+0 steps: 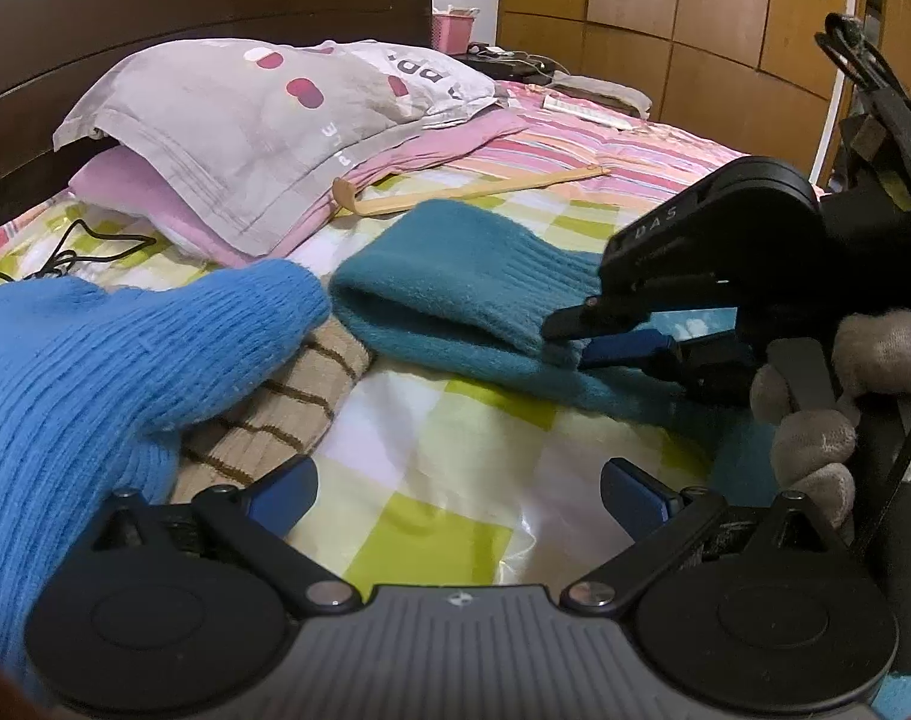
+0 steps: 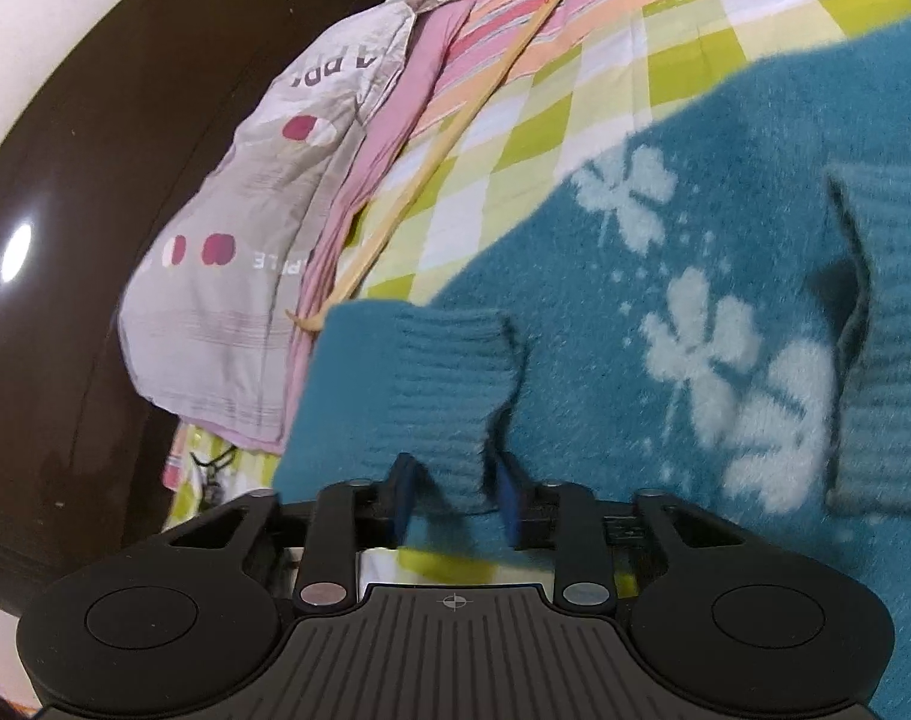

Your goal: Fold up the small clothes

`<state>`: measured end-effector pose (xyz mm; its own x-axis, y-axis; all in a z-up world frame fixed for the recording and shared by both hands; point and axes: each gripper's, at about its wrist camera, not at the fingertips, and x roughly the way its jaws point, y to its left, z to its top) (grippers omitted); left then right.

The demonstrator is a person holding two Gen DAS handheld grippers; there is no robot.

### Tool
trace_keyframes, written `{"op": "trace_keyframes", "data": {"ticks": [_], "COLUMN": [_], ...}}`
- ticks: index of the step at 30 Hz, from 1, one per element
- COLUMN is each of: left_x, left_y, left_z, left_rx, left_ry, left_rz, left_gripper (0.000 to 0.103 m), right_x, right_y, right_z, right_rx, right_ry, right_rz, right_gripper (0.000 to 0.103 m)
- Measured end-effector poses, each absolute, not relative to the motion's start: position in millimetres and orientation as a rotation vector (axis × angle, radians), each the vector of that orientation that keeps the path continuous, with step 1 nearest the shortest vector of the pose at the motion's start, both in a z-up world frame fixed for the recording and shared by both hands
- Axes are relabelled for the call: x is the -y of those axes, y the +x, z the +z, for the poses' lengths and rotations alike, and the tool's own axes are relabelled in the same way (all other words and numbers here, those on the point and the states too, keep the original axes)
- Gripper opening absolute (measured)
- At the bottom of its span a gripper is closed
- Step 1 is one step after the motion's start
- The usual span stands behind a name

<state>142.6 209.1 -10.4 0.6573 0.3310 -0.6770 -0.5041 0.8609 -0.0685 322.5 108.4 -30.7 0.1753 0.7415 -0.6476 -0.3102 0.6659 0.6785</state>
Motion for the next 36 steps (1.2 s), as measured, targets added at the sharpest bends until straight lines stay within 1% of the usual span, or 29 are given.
{"op": "trace_keyframes", "data": {"ticks": [2, 3, 5, 10, 20, 30, 36], "left_x": [-209.9, -209.7, -208.7, -206.5, -190.5, -164.9, -153.2], "left_y": [142.6, 142.9, 143.0, 141.6, 141.4, 143.6, 144.9], "left_z": [-11.2, -11.6, -11.9, -10.7, -6.6, -6.4, -7.9], "left_rx": [-0.710, -0.709, -0.707, -0.681, -0.623, -0.594, -0.590], "left_ry": [-0.264, -0.260, -0.255, -0.253, -0.225, -0.150, -0.106], "left_rz": [0.482, 0.483, 0.482, 0.473, 0.409, 0.325, 0.294], "left_gripper": [0.103, 0.103, 0.103, 0.103, 0.103, 0.103, 0.103], "right_x": [-108.6, -107.4, -102.9, -82.3, -15.5, 90.2, 132.3], "right_y": [321.1, 320.2, 318.6, 317.7, 323.9, 332.9, 329.1], "right_z": [-28.7, -27.0, -22.0, 3.9, 61.7, 87.7, 94.5], "right_rx": [-1.155, -1.145, -1.127, -1.049, -0.889, -0.785, -0.735], "right_ry": [0.436, 0.436, 0.437, 0.468, 0.365, 0.337, 0.360], "right_rz": [0.776, 0.779, 0.788, 0.808, 0.722, 0.507, 0.443], "right_gripper": [0.011, 0.010, 0.004, 0.003, 0.002, 0.002, 0.002]}}
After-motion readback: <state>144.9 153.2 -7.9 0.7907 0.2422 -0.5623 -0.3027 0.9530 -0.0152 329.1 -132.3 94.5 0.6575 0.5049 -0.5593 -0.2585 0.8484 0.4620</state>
